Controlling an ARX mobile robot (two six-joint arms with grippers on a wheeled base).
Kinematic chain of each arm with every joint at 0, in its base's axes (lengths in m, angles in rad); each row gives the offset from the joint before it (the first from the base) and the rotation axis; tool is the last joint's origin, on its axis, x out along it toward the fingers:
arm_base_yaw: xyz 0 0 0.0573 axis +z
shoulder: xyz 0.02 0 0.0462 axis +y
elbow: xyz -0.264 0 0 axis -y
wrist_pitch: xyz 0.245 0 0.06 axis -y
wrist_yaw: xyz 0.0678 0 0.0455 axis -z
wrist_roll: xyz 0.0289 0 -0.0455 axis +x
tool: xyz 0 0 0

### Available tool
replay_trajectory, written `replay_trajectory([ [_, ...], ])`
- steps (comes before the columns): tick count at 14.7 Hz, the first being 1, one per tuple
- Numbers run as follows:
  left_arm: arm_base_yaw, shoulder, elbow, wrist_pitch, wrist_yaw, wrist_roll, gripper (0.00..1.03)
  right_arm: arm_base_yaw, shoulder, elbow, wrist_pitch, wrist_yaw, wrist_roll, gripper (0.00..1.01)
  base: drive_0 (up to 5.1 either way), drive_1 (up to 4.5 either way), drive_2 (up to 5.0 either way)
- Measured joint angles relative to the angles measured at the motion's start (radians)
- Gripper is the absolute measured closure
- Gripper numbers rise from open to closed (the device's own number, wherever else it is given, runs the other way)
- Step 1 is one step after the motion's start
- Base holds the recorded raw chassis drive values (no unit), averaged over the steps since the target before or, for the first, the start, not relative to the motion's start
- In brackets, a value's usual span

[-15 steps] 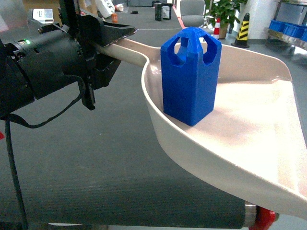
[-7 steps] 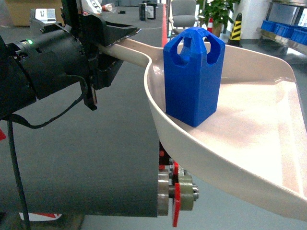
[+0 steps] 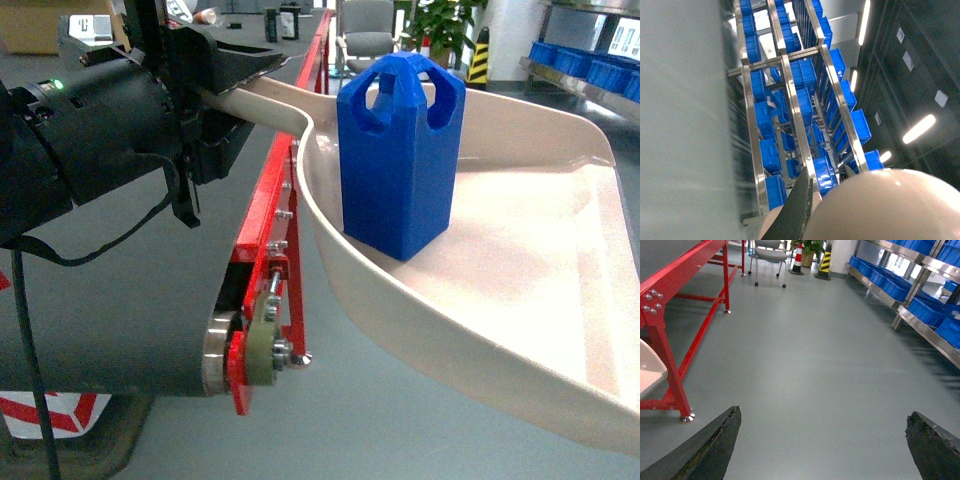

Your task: Place part in tray to right shelf

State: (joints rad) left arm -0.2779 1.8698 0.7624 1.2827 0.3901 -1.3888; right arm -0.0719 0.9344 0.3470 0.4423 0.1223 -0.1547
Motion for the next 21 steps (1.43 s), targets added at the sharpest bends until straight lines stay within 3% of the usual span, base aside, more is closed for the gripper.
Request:
replay_trajectory([
  [21, -0.001, 0.0, 0.0, -0.005, 0.002, 0.0, 0.9, 0.0, 0.001, 0.0, 0.0, 0.0, 0.0, 0.03, 5.1, -2.35, -2.4],
])
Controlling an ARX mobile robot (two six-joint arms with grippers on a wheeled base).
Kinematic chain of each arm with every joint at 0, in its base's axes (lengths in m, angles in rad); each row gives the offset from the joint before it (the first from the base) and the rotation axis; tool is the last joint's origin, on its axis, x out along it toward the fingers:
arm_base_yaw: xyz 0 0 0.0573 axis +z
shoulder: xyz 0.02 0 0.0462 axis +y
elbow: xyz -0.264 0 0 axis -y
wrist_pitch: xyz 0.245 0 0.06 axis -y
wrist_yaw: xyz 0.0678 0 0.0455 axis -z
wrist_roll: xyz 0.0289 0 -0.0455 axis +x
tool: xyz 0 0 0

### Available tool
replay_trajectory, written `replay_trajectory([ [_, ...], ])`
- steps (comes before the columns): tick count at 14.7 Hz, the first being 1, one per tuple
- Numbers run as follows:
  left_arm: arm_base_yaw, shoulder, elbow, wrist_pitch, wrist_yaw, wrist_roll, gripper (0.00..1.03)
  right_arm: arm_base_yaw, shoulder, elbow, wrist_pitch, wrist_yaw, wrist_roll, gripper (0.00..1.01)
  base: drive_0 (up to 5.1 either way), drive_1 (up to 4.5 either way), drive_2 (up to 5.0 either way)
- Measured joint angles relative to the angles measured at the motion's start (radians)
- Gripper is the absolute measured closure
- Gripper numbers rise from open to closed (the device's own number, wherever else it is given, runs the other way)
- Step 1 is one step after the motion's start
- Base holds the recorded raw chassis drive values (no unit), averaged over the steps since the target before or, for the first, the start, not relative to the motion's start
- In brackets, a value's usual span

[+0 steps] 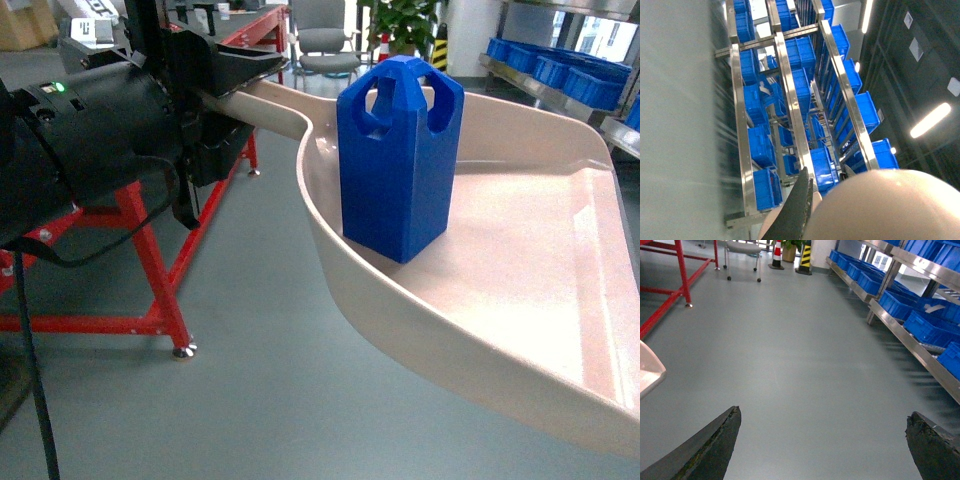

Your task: Place part in tray to right shelf

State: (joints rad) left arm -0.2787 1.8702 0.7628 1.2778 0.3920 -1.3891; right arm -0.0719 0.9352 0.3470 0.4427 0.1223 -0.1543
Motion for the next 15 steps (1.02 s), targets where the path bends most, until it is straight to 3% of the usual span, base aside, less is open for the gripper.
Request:
replay_trajectory([
  [6, 0.0, 0.0, 0.0, 0.003, -0.003, 0.0, 0.9, 0.0, 0.0, 0.0, 0.001, 0.0, 0.0, 0.03, 4.9, -2.23, -2.6],
  [11, -0.005, 0.001, 0.0, 0.0, 0.003, 0.0, 0.9, 0.0, 0.0, 0.0, -0.001, 0.0, 0.0, 0.03, 0.0, 0.0, 0.0],
  [15, 0.001, 0.001, 0.0, -0.002, -0.002, 0.0, 0.9, 0.0, -0.001, 0.0, -0.001, 0.0, 0.0, 0.03, 0.0, 4.37, -4.3],
])
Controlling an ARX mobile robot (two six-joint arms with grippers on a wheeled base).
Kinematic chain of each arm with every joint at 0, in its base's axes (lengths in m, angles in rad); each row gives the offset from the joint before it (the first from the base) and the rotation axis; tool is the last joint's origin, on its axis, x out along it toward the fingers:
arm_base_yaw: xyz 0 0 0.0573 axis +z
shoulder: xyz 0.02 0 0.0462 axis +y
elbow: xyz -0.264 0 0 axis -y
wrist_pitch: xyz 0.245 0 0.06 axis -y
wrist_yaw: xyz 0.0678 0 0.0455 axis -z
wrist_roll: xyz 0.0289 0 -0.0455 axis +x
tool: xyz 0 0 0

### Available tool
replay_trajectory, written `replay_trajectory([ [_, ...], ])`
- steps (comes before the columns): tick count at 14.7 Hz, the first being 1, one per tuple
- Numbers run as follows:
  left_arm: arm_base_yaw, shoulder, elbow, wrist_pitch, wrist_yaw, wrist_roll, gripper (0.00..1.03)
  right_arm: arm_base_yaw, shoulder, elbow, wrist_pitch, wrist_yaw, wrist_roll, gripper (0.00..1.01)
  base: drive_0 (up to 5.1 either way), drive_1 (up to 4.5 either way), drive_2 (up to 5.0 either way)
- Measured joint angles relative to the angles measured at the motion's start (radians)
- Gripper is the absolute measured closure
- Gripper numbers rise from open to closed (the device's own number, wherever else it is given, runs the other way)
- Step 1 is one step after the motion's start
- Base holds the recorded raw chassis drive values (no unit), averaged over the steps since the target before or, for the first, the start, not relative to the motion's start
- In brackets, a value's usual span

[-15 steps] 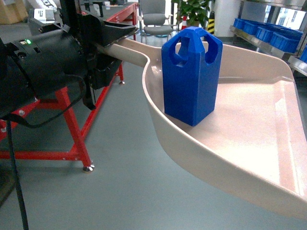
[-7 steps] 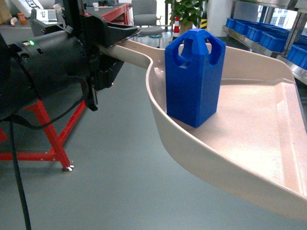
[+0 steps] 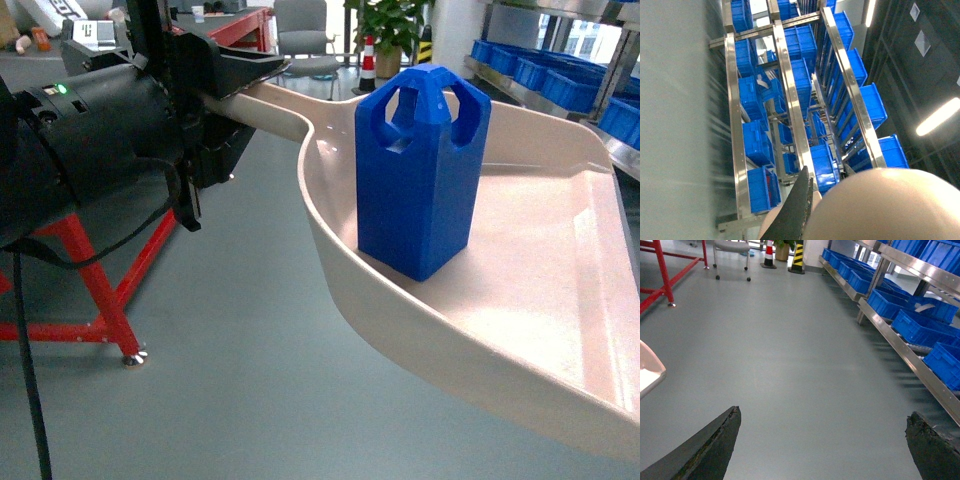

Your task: Place part in tray to right shelf

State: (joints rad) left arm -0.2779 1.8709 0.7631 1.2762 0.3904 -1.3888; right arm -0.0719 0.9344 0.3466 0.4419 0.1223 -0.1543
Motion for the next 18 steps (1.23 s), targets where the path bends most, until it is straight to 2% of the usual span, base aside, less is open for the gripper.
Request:
replay_trajectory([
  [18, 0.0, 0.0, 0.001, 0.0, 0.002, 0.0, 0.9, 0.0, 0.0, 0.0, 0.004, 0.0, 0.0, 0.03, 0.0, 4.29, -4.4],
])
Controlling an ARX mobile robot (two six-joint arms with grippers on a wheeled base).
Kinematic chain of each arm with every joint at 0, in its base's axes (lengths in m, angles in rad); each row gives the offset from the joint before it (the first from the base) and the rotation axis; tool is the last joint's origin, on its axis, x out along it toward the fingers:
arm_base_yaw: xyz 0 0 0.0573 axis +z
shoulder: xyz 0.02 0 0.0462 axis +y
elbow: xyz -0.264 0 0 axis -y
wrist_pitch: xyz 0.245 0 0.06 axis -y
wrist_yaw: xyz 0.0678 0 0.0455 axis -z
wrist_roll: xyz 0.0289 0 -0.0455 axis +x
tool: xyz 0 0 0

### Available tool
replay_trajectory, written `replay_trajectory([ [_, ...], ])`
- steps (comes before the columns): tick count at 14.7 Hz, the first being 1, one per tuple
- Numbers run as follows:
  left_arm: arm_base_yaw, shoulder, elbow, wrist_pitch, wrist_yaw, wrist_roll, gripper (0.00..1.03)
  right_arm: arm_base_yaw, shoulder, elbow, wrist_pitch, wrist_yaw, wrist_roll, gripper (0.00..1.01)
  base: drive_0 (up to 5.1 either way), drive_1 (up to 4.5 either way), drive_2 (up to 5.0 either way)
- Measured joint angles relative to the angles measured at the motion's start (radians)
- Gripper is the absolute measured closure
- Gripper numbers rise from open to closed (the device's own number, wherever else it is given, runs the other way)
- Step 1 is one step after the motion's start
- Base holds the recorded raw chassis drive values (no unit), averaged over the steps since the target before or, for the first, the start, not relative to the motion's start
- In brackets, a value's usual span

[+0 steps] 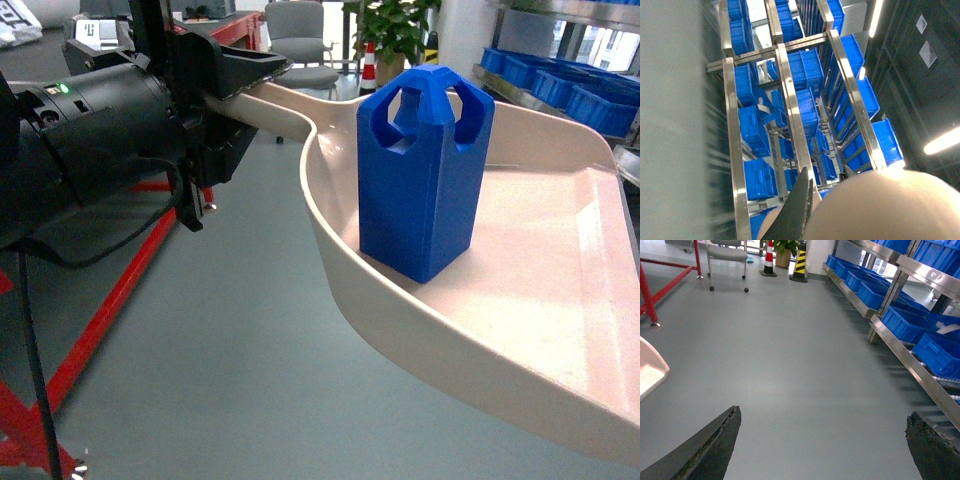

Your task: Place part in tray to right shelf

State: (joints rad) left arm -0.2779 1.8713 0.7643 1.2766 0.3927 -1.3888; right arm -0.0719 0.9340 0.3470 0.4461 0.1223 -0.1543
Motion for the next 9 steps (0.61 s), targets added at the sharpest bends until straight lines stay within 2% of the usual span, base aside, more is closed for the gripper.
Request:
replay_trajectory([
  [9, 0.0, 0.0, 0.0, 0.003, -0.003, 0.0, 0.9, 0.0, 0.0, 0.0, -0.001, 0.0, 0.0, 0.03, 0.0, 4.32, -4.3],
])
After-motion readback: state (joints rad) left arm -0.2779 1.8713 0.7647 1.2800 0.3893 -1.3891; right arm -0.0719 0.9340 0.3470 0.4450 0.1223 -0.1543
